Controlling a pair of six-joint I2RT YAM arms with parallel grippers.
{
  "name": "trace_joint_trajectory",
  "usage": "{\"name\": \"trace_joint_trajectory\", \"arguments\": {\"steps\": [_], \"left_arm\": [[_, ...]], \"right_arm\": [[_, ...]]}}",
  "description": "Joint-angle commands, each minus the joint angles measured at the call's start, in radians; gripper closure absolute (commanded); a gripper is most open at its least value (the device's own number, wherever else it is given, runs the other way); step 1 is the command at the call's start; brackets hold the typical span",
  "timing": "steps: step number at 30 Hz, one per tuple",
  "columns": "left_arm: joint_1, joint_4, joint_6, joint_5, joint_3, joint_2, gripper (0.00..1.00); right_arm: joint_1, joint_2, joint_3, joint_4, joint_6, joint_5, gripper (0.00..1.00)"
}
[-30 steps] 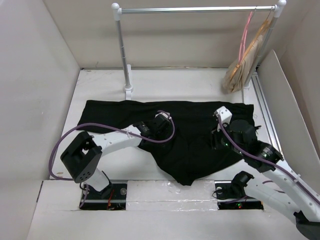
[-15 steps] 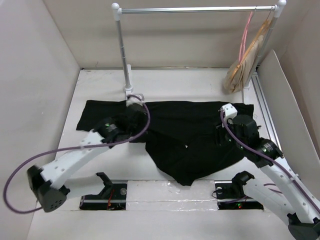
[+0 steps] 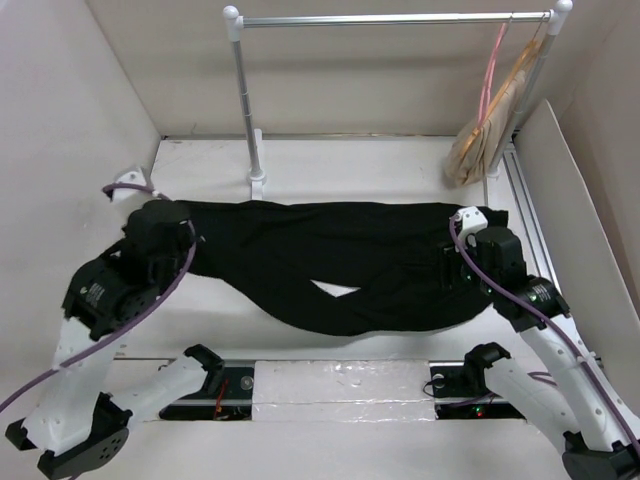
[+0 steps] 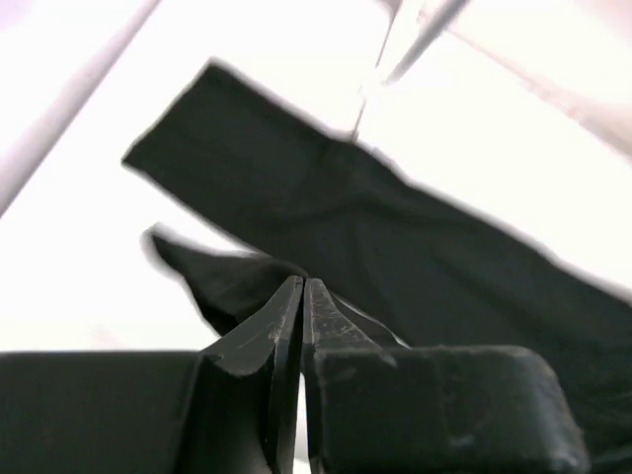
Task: Place the trousers on the hanger
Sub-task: Flatten out the trousers at the center of the board.
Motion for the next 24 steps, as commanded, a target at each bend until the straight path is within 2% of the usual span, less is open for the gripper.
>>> {"name": "trace_joint_trajectory", "arguments": {"steps": [1, 6, 8, 14, 16, 17, 20, 23, 24], "left_arm": [[0.007, 0.026, 0.012, -0.122, 0.170, -0.013, 1.00], [0.007, 0.135, 0.146, -0.104, 0.445, 0.096, 1.00], [0.007, 0.181, 0.164, -0.127, 0.465, 0.091, 1.00], [0.007, 0.416, 0.216, -0.208, 0.169, -0.117, 1.00], [0.007, 0.494, 0.234, -0.225, 0.090, -0.172, 1.00], [0.007, 0.523, 0.278, -0.217, 0.067, -0.185, 1.00], [0.007, 0.566, 0.289, -0.187, 0.031, -0.188, 1.00], [0.007, 0.586, 0.261, -0.106, -0.012, -0.211, 1.00], [0.007, 0.583, 0.251, -0.096, -0.036, -0.225, 1.00]], "right_arm": [[-0.016, 0.003, 0.053, 0.023, -0.033, -0.037, 0.43], [-0.025, 0.065, 0.076, 0.006, -0.034, -0.036, 0.42], [-0.051, 0.076, 0.077, 0.003, -0.018, -0.046, 0.42], [-0.168, 0.036, 0.009, -0.012, 0.065, -0.054, 0.45], [-0.220, 0.036, -0.016, -0.018, 0.081, -0.063, 0.56], [-0.251, 0.045, -0.025, -0.018, 0.081, -0.074, 0.73], [-0.360, 0.077, -0.064, -0.017, 0.093, -0.091, 1.00], [-0.472, 0.102, -0.087, 0.008, 0.099, -0.088, 1.00], [-0.496, 0.120, -0.091, 0.009, 0.102, -0.055, 0.96]]}}
